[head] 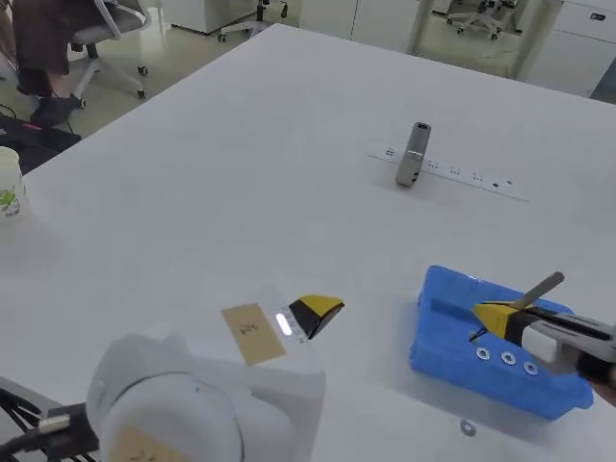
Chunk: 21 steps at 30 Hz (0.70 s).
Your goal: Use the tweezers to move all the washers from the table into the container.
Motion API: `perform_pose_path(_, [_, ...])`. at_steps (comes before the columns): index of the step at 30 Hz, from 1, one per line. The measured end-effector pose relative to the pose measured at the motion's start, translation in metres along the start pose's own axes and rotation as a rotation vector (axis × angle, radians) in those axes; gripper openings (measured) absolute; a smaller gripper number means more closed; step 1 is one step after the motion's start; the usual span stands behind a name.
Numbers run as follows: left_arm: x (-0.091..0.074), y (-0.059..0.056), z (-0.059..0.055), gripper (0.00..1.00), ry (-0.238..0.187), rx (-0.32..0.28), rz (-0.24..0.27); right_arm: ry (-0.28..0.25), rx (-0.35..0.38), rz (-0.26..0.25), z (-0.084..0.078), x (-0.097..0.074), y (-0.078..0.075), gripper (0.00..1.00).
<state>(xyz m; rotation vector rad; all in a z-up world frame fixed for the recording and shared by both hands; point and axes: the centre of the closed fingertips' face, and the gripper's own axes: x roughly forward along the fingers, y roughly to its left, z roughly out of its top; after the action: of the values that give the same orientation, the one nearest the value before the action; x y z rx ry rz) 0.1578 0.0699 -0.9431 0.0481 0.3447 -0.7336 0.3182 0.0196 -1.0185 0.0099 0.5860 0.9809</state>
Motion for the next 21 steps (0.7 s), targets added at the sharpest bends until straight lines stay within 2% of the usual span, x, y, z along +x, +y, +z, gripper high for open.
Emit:
perform_pose_path(5, [0.000, 0.000, -0.001, 0.97, 0.005, 0.003, -0.001, 0.035, 0.010, -0.013, -0.009, 0.009, -0.006, 0.05])
perform_pose_path(8, [-0.001, 0.001, -0.002, 0.97, 0.007, 0.001, 0.002, 0.034, 0.019, -0.012, -0.009, 0.012, -0.005, 0.05])
perform_pose_path(16, [-0.002, 0.002, -0.010, 0.96, 0.032, -0.012, -0.004, 0.064, -0.014, -0.008, -0.013, 0.018, -0.004, 0.06])
perform_pose_path(21, [-0.001, 0.000, -0.010, 0.96, 0.031, -0.019, -0.014, 0.074, -0.034, -0.007, -0.015, 0.018, -0.003, 0.06])
